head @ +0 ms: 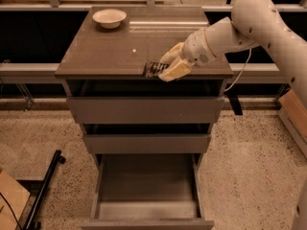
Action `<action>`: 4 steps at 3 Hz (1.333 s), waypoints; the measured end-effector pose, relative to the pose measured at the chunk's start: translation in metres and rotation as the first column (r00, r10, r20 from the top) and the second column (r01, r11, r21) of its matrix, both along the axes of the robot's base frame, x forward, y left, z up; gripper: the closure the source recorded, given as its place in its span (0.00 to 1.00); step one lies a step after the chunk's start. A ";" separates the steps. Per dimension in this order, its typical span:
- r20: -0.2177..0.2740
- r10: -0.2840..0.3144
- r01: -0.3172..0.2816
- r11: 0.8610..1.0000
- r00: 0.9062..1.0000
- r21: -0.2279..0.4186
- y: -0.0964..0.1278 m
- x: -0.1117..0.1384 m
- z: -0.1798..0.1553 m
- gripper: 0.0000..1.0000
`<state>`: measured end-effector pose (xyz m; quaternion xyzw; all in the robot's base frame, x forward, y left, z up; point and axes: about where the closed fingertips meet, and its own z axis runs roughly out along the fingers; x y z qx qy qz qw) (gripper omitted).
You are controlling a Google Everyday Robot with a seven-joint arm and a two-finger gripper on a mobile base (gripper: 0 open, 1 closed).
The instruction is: Place rxbar chocolate into bottom drawer
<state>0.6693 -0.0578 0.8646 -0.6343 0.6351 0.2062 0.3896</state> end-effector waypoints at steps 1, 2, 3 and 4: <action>-0.008 -0.036 0.035 0.998 0.999 -0.046 -0.011 -0.014 -0.011 1.00; -0.038 -0.069 0.064 0.992 0.997 -0.105 -0.024 -0.047 -0.053 1.00; -0.077 -0.097 0.086 0.987 0.992 -0.135 -0.034 -0.073 -0.106 1.00; -0.096 -0.093 0.079 0.987 0.991 -0.142 -0.032 -0.080 -0.119 1.00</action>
Offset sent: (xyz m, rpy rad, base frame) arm -0.0944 -0.0457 -0.1155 -0.1860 0.1021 -0.1129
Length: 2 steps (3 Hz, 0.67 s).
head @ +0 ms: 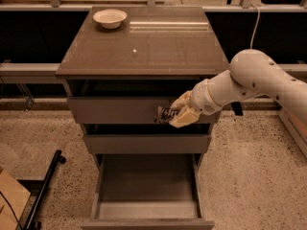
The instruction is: Place rxbar chocolate into bottom drawer
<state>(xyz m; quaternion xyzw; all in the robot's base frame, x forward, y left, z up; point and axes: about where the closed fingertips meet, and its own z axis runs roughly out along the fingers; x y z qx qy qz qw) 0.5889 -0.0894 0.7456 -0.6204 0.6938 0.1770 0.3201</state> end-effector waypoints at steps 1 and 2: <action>-0.011 0.010 -0.010 1.000 1.000 -0.006 0.002 0.000 -0.003 1.00; -0.072 0.031 -0.029 0.999 0.997 0.023 0.015 -0.007 -0.041 1.00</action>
Offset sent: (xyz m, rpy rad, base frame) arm -0.0168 0.0299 -0.0933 0.0622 0.1587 0.0511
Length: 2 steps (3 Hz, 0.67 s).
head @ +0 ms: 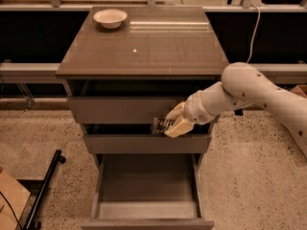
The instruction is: Place rxbar chocolate into bottom drawer
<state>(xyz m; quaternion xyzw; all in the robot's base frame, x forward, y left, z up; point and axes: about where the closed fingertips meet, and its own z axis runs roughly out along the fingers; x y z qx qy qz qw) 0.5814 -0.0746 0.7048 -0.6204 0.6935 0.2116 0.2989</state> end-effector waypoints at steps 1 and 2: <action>-0.061 0.019 -0.017 0.999 0.998 0.027 0.012 -0.007 -0.050 1.00; -0.127 0.022 -0.013 0.998 0.992 0.069 0.022 -0.009 -0.113 1.00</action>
Offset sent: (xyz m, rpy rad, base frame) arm -0.0046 0.0272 -0.1711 0.1059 0.1768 0.0057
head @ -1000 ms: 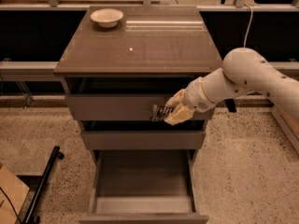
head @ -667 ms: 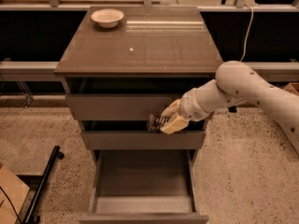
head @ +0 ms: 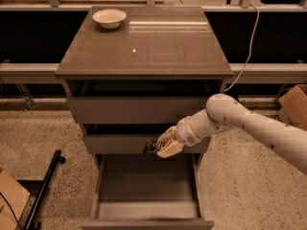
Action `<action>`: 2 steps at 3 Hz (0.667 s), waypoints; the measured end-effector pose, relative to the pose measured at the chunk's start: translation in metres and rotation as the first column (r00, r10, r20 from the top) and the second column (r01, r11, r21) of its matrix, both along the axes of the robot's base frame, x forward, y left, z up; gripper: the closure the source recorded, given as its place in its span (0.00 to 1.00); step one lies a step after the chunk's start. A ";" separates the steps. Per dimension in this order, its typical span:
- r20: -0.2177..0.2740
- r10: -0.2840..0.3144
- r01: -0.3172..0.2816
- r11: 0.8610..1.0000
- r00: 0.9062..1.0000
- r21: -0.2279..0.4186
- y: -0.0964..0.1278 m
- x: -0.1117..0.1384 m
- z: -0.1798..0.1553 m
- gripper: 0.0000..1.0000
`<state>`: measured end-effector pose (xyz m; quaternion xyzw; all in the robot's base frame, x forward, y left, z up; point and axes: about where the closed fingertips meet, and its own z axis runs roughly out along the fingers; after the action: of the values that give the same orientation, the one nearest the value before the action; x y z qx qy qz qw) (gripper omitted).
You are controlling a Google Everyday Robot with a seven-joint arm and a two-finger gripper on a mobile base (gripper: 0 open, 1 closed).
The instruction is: Place rxbar chocolate into bottom drawer
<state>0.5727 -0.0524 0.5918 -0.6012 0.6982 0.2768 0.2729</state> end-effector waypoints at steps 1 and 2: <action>0.000 0.000 0.000 1.000 1.000 0.000 0.000 0.000 0.000 1.00; 0.017 -0.001 0.000 0.998 1.000 0.065 0.018 0.000 -0.023 1.00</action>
Offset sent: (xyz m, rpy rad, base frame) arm -0.0051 0.0248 -0.0402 0.0980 -0.0220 -0.0070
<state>0.5722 -0.0345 0.5688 -0.5943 0.6867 0.2940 0.2982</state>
